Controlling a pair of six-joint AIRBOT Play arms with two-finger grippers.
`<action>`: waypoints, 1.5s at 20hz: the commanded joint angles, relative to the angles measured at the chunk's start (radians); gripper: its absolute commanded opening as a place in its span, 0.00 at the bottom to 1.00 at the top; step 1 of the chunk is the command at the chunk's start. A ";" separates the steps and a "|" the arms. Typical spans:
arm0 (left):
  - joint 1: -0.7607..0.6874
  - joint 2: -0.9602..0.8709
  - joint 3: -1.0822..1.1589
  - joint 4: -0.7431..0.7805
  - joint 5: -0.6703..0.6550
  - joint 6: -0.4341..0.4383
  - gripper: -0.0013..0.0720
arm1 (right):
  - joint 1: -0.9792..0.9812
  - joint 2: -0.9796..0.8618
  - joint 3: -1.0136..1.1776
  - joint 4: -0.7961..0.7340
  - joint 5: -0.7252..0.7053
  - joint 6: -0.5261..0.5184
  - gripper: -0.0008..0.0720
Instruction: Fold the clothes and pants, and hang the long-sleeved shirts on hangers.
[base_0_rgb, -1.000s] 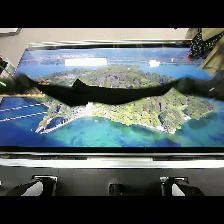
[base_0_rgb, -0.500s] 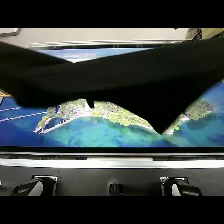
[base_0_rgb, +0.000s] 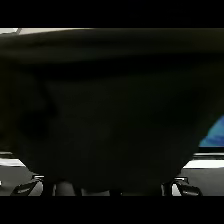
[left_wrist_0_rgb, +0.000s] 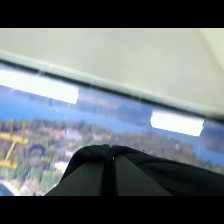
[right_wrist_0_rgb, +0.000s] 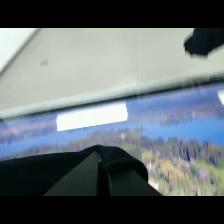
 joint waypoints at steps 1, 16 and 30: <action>0.000 -0.148 -0.099 -0.046 -0.008 0.091 0.04 | 0.001 -0.214 0.001 -0.010 -0.123 0.009 0.05; -0.153 -1.059 -0.247 -0.119 0.418 0.309 0.04 | 0.003 -1.102 0.001 0.063 0.145 -0.213 0.05; -0.147 -1.056 -0.247 -0.115 -0.065 0.312 0.04 | 0.033 -1.109 0.000 0.031 -0.254 -0.093 0.05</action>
